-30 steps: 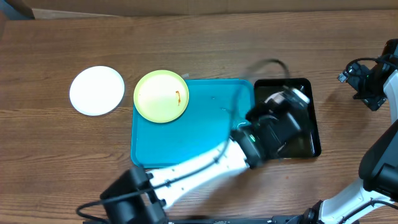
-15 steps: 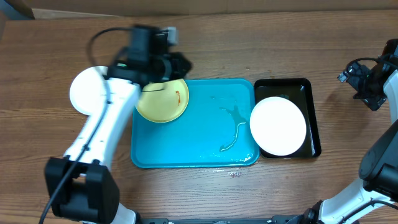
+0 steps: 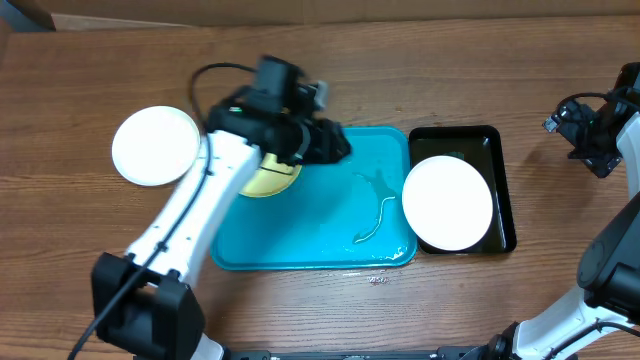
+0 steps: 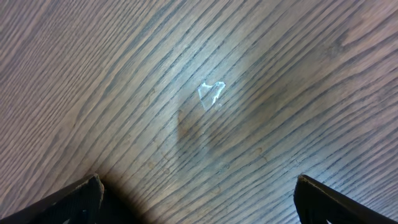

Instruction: Clean dirty plates on tray and stack at the side

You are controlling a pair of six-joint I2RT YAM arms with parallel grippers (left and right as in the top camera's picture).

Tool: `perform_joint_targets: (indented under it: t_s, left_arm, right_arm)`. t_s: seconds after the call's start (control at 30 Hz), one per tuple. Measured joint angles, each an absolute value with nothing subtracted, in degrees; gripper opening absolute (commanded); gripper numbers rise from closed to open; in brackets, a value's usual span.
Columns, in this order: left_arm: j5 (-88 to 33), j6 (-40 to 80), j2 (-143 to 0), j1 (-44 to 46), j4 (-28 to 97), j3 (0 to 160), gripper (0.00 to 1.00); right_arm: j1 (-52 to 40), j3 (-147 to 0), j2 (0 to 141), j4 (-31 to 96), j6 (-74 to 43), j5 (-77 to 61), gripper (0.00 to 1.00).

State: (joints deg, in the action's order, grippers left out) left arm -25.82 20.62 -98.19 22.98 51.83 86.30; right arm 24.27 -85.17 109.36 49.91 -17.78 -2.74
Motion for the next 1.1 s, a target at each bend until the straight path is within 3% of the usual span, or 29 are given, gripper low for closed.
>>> perform_joint_targets:
  t_s: [0.23,0.43,0.67,0.87,1.1]
  left_arm:
    - [-16.03,20.86,-102.76,35.18,64.25,105.27,0.67]
    - [-14.15,21.06,-111.55,38.39,65.06,108.40,0.68]
    - [-15.14,21.47,-121.30,38.39,65.14,108.31,0.58]
    - [-17.54,21.54,-122.89,38.39,64.20,108.31,0.55]
    - [-21.26,22.37,-122.89,38.68,61.10,108.31,0.45]
  right_arm:
    - [24.27,-85.17,109.36,49.89,-17.82,-2.72,1.00]
    - [24.27,-85.17,109.36,49.91,-17.78,-2.74,1.00]
    - [24.27,-85.17,109.36,49.84,-17.80,-2.72,1.00]
    - [24.27,-85.17,109.36,49.82,-17.78,-2.74,1.00]
    - [24.27,-85.17,109.36,49.82,-17.78,-2.74,1.00]
